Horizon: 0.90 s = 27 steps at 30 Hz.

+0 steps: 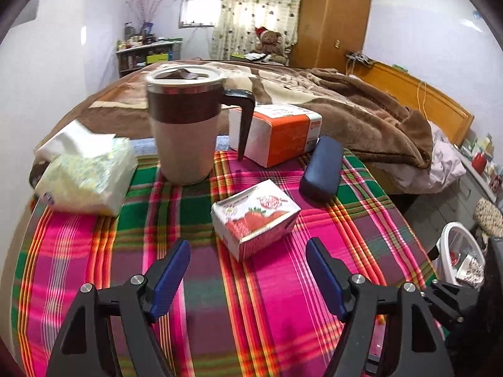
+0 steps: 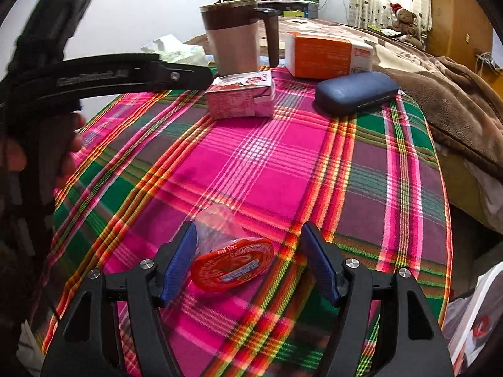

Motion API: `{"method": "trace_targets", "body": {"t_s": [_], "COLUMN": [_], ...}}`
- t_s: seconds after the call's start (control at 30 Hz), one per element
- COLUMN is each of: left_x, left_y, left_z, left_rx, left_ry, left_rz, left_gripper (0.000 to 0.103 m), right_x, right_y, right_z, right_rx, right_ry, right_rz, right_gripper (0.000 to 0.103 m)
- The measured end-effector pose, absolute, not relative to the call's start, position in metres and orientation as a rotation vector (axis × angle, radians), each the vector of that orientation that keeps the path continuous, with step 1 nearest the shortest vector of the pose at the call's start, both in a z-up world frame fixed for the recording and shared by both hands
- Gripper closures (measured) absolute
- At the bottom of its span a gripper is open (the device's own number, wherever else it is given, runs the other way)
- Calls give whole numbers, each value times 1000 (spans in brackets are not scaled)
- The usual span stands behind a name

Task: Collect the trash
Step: 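Grasp the second red jelly cup with the right tool while the left tool grasps the strawberry milk carton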

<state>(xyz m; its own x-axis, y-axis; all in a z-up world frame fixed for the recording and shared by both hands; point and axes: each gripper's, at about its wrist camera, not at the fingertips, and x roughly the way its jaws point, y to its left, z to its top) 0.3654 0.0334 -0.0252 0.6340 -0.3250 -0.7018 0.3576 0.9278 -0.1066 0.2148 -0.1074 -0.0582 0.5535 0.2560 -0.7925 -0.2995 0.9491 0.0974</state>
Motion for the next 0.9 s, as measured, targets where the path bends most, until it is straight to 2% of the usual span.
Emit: {"method": "trace_targets", "body": {"t_s": [0.07, 0.1, 0.43, 0.83, 0.9], "left_x": [376, 380, 415, 435, 435], "left_y": [28, 25, 1, -15, -15], "left_z": [-30, -32, -46, -63, -64], "left_rx": [74, 87, 248, 186, 164], "left_ry": [809, 810, 806, 846, 856], "left_rz": [-404, -408, -453, -474, -474], "left_gripper": [27, 27, 27, 26, 29], "right_x": [214, 214, 217, 223, 223], "right_y": [-108, -110, -124, -135, -136], "right_z": [-58, -58, -57, -58, -58], "right_rx": [-77, -77, -7, 16, 16], "right_ry": [921, 920, 924, 917, 914], "right_rz": [307, 303, 320, 292, 287], "right_gripper": [54, 58, 58, 58, 58]}}
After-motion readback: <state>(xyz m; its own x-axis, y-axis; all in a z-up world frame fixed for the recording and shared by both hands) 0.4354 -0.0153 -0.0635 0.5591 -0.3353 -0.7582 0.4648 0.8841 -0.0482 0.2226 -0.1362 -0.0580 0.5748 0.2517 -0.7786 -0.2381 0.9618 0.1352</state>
